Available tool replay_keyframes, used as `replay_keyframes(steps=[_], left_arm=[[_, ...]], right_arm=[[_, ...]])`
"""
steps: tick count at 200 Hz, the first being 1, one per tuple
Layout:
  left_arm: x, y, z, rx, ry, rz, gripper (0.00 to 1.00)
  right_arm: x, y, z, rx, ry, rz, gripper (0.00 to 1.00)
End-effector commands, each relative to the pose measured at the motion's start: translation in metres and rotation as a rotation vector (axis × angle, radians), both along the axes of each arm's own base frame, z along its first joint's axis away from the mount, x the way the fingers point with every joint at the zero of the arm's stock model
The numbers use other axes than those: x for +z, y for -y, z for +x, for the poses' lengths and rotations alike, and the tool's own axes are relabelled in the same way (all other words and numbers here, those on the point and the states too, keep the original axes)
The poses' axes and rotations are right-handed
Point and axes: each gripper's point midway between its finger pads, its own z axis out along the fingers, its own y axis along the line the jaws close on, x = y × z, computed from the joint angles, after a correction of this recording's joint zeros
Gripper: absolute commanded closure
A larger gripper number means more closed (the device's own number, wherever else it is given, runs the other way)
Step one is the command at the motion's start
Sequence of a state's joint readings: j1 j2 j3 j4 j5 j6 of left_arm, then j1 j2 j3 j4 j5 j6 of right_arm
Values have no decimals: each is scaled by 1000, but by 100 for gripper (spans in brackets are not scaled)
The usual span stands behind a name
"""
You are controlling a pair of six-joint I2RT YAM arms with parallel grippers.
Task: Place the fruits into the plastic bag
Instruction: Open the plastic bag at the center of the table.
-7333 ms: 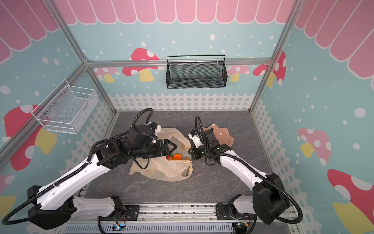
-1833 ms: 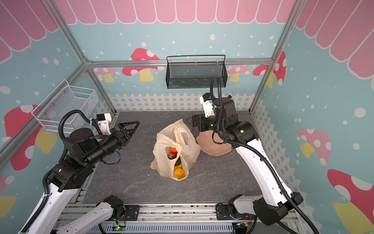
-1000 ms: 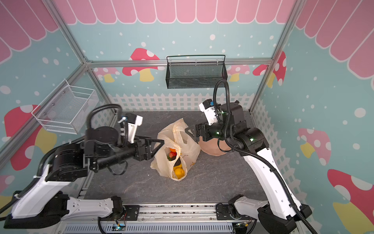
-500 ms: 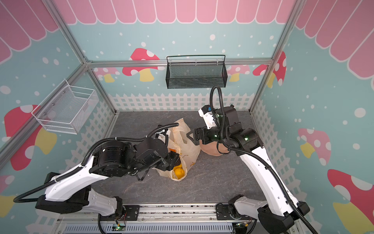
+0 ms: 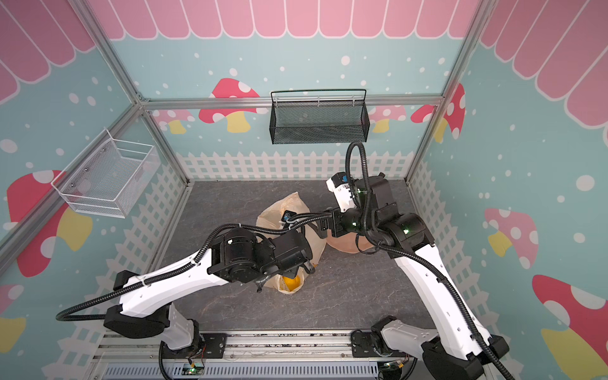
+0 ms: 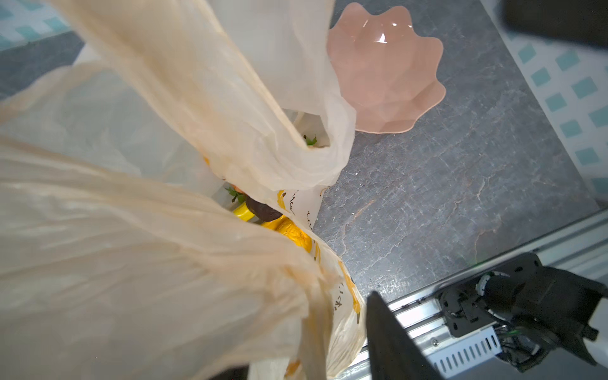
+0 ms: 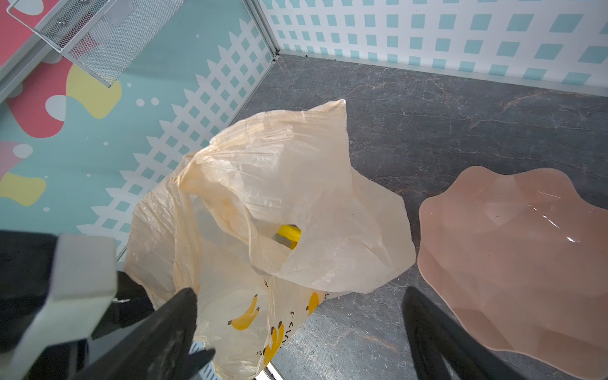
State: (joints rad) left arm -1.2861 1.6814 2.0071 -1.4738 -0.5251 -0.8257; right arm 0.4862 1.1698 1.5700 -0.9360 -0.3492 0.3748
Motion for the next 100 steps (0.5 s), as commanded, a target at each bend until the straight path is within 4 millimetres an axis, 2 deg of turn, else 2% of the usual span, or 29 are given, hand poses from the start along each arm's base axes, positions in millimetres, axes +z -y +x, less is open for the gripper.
replay_keyframes(steps=[1, 14, 26, 48, 100], left_arm=[[9, -30, 10, 89, 62, 47, 78], [23, -48, 12, 128, 99, 15, 93], [39, -64, 12, 165, 135, -39, 100], [57, -86, 6, 190, 165, -148, 100], [67, -110, -8, 177, 187, -415, 100]], right_arm=[[3, -1, -8, 16, -1, 19, 1], [8, -7, -9, 37, -5, 55, 2], [8, -14, -12, 64, -21, 95, 2], [2, -25, -14, 93, -54, 136, 0], [-3, -49, -16, 126, -64, 115, 1]])
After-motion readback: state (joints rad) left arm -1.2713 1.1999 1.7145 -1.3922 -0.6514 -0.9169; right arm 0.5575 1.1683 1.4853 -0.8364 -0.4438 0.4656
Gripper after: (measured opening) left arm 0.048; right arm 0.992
